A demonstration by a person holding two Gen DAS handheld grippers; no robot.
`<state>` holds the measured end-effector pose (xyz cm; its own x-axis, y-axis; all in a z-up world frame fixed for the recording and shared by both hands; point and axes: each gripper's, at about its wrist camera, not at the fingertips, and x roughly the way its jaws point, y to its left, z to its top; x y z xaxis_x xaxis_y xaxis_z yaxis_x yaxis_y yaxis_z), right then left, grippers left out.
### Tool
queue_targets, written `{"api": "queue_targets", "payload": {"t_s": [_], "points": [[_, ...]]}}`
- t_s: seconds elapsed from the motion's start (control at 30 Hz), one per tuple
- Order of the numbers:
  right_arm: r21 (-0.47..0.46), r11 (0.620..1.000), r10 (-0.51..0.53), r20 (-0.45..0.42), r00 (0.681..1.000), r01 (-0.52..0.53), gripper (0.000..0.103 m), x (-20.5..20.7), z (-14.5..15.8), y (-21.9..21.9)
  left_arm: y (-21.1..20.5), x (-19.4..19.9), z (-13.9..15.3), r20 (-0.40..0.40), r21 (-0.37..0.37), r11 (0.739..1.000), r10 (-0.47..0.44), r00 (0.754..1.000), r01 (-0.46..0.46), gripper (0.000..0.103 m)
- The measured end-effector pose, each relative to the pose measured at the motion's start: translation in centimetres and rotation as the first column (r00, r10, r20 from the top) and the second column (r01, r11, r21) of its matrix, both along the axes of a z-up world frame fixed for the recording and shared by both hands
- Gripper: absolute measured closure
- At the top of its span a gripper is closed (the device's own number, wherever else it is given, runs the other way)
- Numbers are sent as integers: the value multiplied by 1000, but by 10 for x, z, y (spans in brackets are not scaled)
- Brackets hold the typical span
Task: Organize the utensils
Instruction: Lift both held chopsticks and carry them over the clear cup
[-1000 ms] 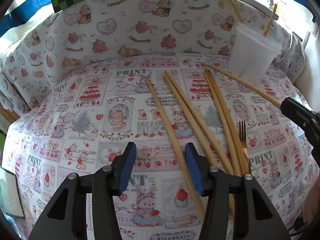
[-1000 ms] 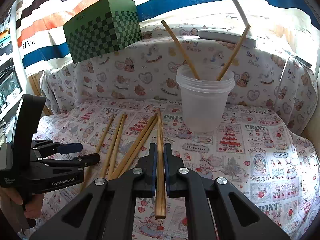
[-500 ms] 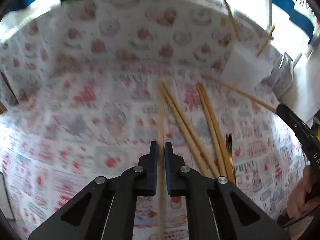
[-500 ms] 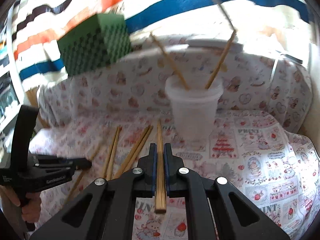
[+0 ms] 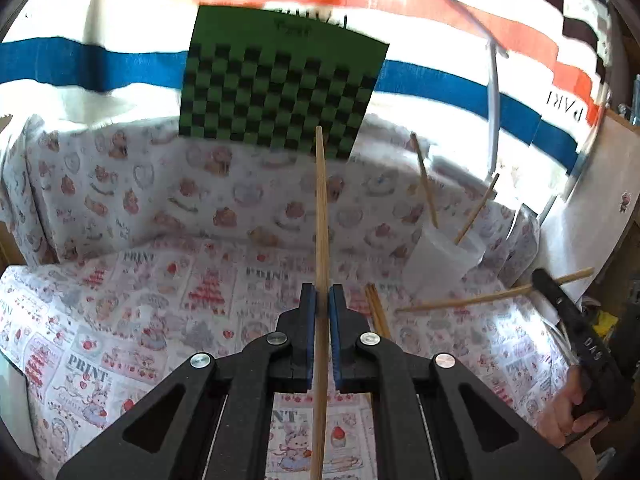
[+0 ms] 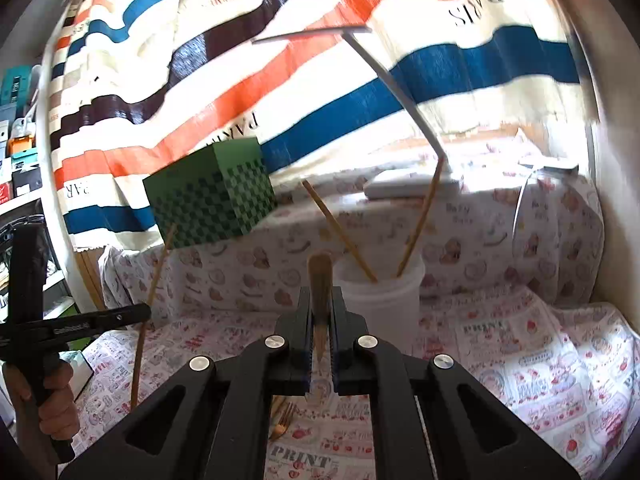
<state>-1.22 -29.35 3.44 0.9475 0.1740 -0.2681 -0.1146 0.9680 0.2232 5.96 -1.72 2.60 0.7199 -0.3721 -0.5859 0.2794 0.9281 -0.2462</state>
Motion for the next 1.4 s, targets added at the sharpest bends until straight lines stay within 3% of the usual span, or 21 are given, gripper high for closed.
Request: {"api": "queue_targets", "payload": {"t_s": [0.07,0.2,0.27,0.4,0.53,0.7,0.8,0.87,1.03,1.2,1.27,1.33,1.4], "points": [[-4,1000,-1,4,1000,1,95,-1,0,1,-8,9,-15,-85,82,997,12,996,-5,97],[5,1000,3,0,1000,-3,95,-1,0,-1,-20,23,-43,-219,161,987,15,976,20,97],[10,1000,4,6,1000,-4,95,-2,1,-2,-26,25,-51,-234,218,976,27,972,25,97],[7,1000,-4,26,1000,4,95,-6,4,-2,-29,27,-60,-298,217,975,23,954,45,97],[8,1000,-13,29,1000,12,95,-6,5,-4,-34,28,-62,-249,299,954,62,966,16,94],[8,1000,-15,8,1000,15,95,-1,1,-5,-45,54,-69,-339,266,962,35,940,60,91],[4,1000,-24,11,1000,24,95,-1,1,-4,-52,71,-67,-323,306,951,69,944,35,79],[4,1000,-30,15,999,30,95,-1,1,-5,-55,85,-70,-349,317,948,92,933,25,77],[0,999,-45,21,999,45,95,-1,2,-8,-53,111,-78,-400,248,969,106,911,-4,73],[5,999,-46,12,999,46,95,1,1,-9,-60,125,-81,-372,353,935,174,912,-34,78],[2,999,-47,14,999,47,95,0,1,-8,-65,132,-80,-397,345,938,175,901,-30,94],[-8,999,-50,22,999,50,95,0,2,-7,-67,139,-77,-430,332,943,169,887,-19,98],[-10,998,-55,28,998,56,95,-1,3,-8,-70,136,-65,-410,322,947,160,898,-22,99]]}}
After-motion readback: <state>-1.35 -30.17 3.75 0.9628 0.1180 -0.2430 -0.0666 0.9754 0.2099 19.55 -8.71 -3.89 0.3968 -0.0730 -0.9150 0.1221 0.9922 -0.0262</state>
